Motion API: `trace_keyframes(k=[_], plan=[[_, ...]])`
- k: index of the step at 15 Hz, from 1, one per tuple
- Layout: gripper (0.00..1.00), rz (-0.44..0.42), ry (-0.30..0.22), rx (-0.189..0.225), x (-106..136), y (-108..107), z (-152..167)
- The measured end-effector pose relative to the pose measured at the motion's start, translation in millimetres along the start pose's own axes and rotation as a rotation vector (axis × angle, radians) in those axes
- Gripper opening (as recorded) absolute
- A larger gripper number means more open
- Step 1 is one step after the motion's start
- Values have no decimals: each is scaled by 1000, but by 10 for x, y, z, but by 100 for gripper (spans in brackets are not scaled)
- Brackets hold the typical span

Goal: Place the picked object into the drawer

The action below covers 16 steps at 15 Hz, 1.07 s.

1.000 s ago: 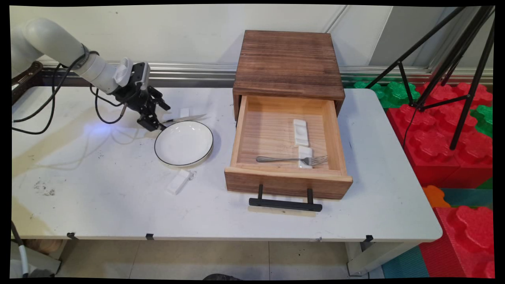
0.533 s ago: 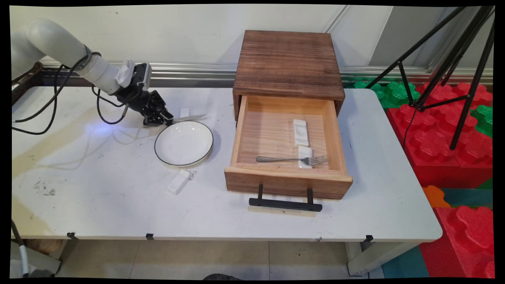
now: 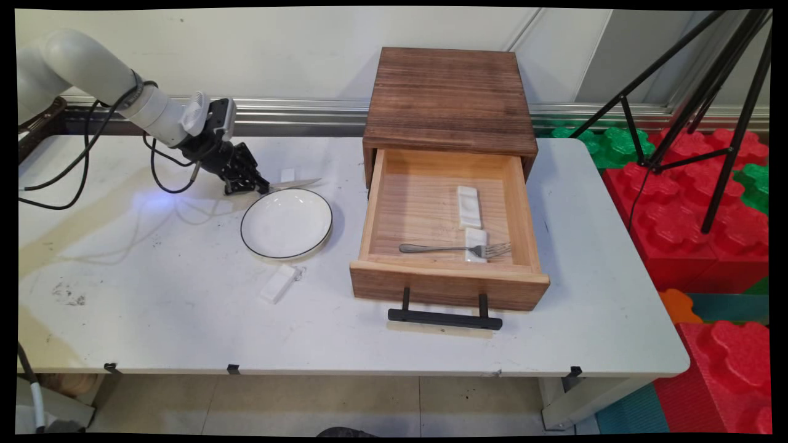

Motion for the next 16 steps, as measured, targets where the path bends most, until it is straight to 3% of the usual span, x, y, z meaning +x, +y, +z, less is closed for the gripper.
trace_keyframes(k=[7, 16], plan=[[0, 2, 30, 9, 54, -3, -216], [0, 22, 111, 5, 260, 56, -709]])
